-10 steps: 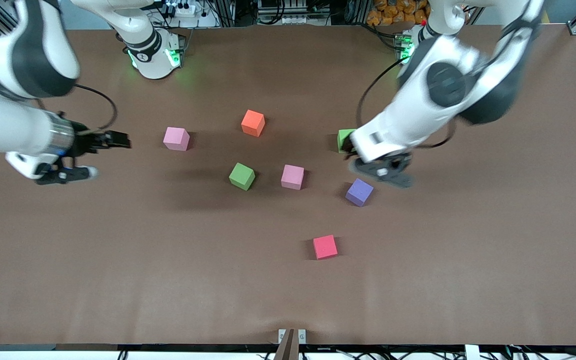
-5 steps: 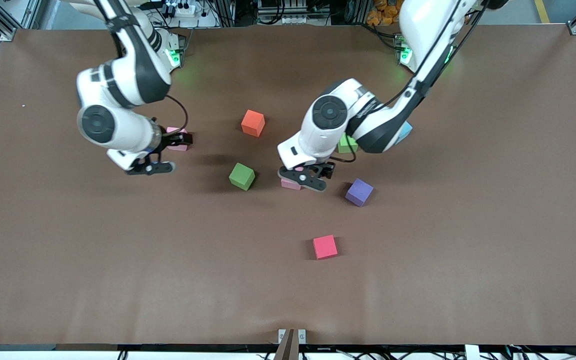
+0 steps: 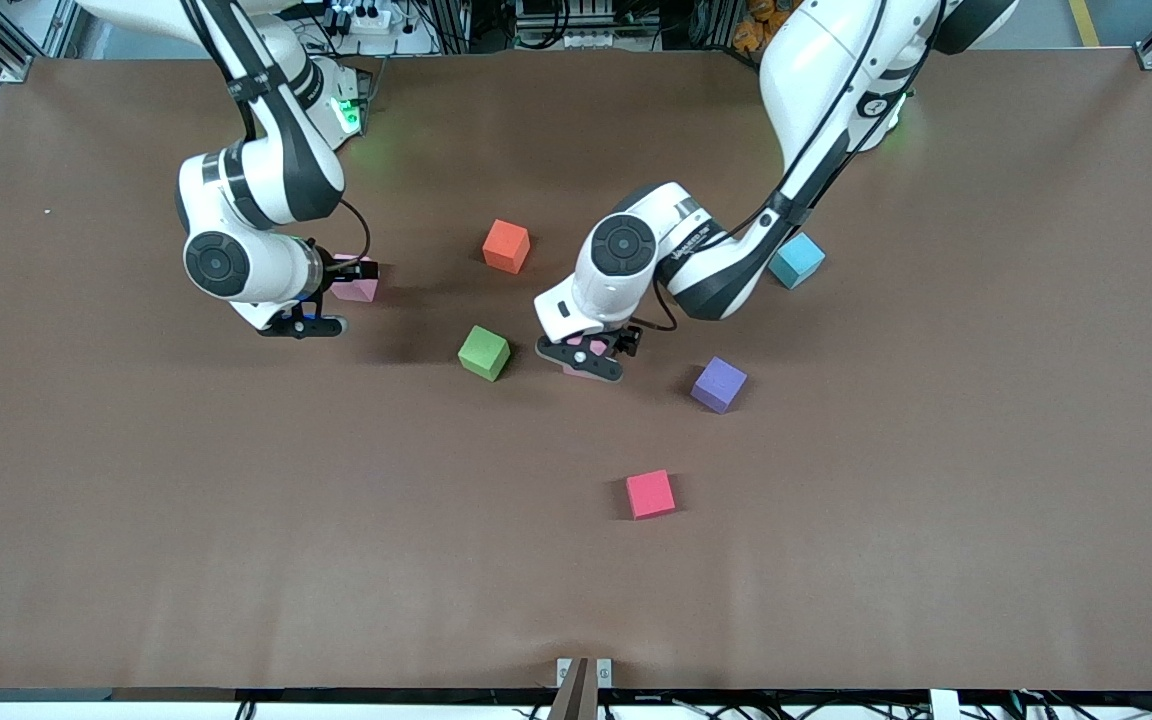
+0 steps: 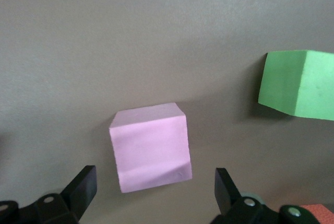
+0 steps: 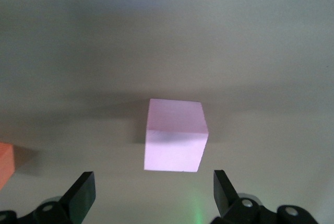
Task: Arrange blocks into number 1
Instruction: 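Grasp a pink cube with each gripper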
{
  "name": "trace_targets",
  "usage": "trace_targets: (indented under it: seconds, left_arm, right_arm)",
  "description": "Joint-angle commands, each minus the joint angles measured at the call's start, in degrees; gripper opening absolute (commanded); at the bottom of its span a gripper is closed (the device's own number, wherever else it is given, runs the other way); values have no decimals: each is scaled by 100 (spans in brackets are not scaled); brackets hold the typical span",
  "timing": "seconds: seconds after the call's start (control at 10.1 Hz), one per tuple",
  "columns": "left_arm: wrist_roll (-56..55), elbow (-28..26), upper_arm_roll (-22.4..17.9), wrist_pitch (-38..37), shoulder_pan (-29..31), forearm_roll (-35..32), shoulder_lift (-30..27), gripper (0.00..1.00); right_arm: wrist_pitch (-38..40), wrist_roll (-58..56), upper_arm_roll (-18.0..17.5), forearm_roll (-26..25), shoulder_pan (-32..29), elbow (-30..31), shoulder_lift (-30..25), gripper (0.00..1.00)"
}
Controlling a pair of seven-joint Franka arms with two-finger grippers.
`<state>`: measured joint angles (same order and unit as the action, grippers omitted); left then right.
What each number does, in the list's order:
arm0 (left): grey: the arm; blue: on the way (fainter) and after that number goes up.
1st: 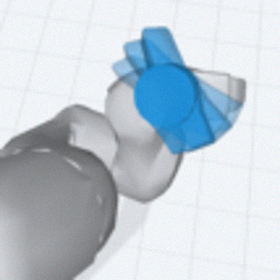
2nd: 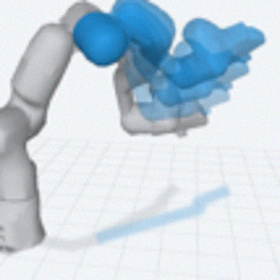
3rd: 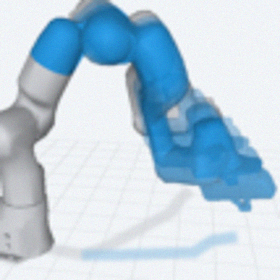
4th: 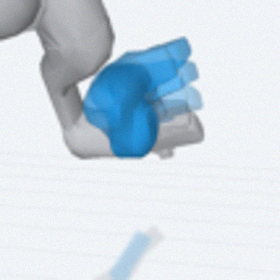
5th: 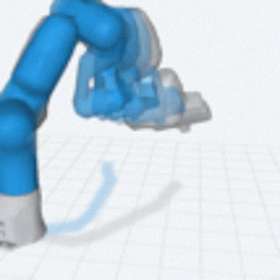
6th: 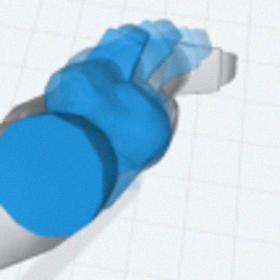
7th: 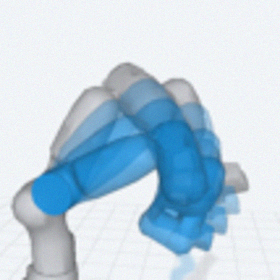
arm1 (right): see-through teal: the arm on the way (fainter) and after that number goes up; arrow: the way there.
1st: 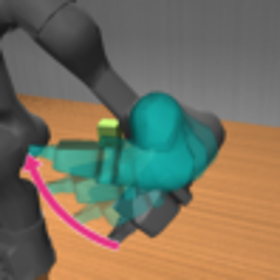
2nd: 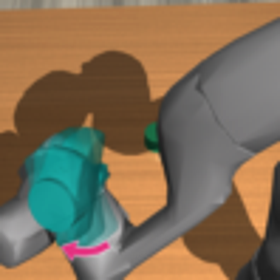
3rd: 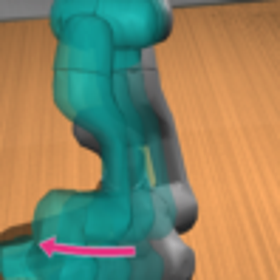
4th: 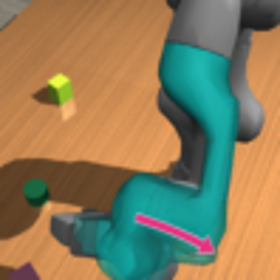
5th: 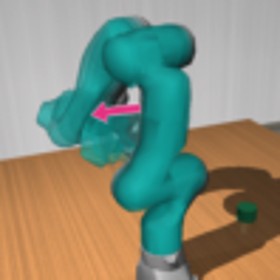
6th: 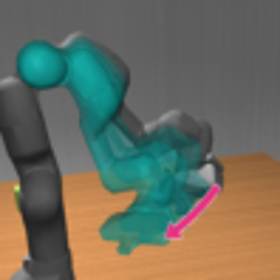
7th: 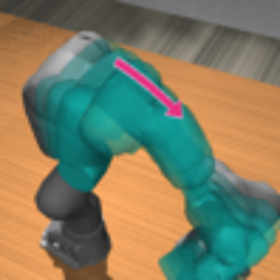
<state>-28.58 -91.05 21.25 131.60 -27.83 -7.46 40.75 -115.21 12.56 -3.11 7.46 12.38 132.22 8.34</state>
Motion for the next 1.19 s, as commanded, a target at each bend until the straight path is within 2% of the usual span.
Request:
trace_targets:
  seconds: [0.0,0.2,0.49,0.79,0.89,0.99,1.09]
  left_arm:
    - [-183,123,-24,110,-38,-255,151,100]
    - [-218,140,-50,260,-29,-212,301,100]
    - [-560,167,-68,339,-29,-168,450,100]
    - [-1095,176,-68,357,-47,-159,512,100]
    - [-1158,176,-68,357,-38,-150,530,92]
    - [-1168,176,-68,357,-38,-150,521,66]
    - [-1246,158,-68,357,-38,-168,495,29]
  right_arm:
    - [-264,-16,-40,-25,-234,207,193,100]
    - [-431,-34,-40,19,-359,226,501,100]
    - [-555,-43,-49,272,-359,243,695,100]
    - [-643,-43,-49,274,-350,287,791,100]
    - [-643,-43,-40,274,-341,296,827,100]
    - [-643,-43,-49,274,-333,339,827,57]
    - [-651,-34,-49,369,-333,340,818,12]
